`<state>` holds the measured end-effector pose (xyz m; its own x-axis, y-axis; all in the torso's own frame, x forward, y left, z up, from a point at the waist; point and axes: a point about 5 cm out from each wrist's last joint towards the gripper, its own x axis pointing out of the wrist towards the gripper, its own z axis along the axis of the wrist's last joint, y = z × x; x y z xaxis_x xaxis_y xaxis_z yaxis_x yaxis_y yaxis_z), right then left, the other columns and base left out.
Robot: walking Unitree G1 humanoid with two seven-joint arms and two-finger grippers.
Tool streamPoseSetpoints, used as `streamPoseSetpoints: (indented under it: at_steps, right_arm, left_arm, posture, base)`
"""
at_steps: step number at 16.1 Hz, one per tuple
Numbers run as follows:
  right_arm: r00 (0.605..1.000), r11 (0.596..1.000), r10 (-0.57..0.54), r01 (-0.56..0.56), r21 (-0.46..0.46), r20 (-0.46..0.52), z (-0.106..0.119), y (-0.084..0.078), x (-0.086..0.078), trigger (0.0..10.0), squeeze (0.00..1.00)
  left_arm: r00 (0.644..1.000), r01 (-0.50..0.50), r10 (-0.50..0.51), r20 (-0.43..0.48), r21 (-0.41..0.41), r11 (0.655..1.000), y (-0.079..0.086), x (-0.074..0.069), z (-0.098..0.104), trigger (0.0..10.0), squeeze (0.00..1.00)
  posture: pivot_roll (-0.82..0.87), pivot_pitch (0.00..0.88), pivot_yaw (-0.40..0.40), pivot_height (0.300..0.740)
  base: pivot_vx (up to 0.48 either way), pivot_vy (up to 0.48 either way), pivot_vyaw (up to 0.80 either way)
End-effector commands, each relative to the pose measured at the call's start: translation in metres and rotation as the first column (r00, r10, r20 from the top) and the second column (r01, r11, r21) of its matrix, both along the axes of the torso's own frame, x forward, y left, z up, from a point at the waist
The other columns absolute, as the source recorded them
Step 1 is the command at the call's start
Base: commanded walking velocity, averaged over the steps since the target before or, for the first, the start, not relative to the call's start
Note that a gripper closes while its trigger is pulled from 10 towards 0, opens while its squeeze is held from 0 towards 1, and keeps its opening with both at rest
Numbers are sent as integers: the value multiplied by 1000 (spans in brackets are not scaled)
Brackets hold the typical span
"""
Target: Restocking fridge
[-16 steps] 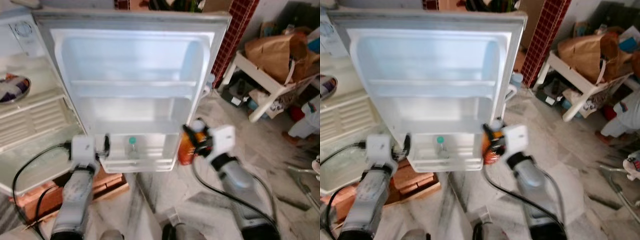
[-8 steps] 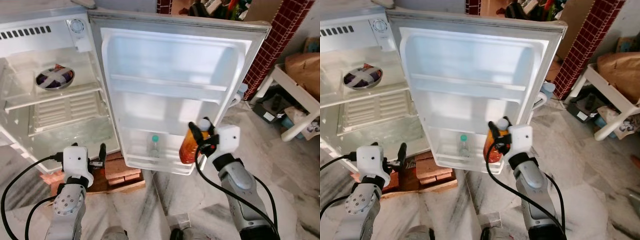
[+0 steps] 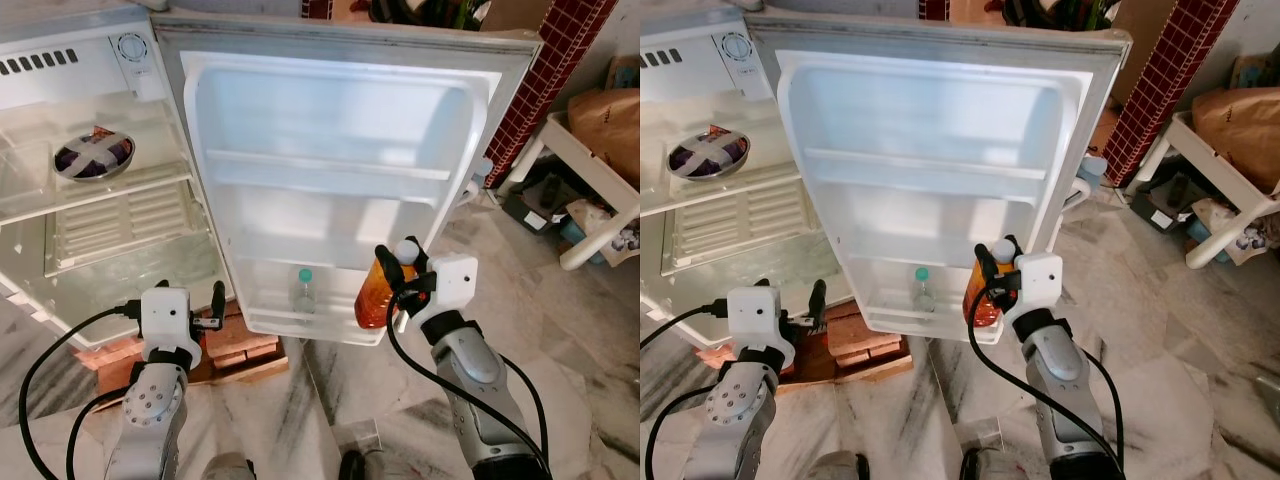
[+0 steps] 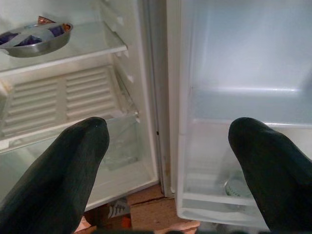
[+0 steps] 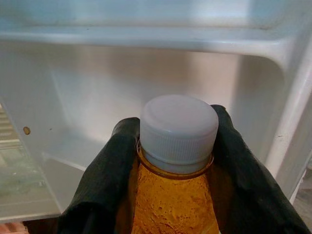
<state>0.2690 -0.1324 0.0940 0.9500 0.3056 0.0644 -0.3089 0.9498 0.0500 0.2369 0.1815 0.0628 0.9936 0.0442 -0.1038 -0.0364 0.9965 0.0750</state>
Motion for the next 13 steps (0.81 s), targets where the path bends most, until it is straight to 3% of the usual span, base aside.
streamPoseSetpoints:
  at_steps: [1, 13]
  right_arm:
    - [1000, 1000, 6, -6, 2, 31, 5, 1, 2, 10000, 0]
    - [999, 1000, 10, -10, 5, 43, 6, 0, 3, 10000, 0]
  left_arm:
    - [1000, -6, 6, -3, 12, 1000, 2, -1, 1, 10000, 0]
    - [1000, -2, 2, 2, 18, 1000, 0, 5, 1, 10000, 0]
  posture:
    - [90, 97, -41, 740]
    - [82, 91, -40, 602]
  base:
    - [0, 0, 0]
    - [0, 0, 0]
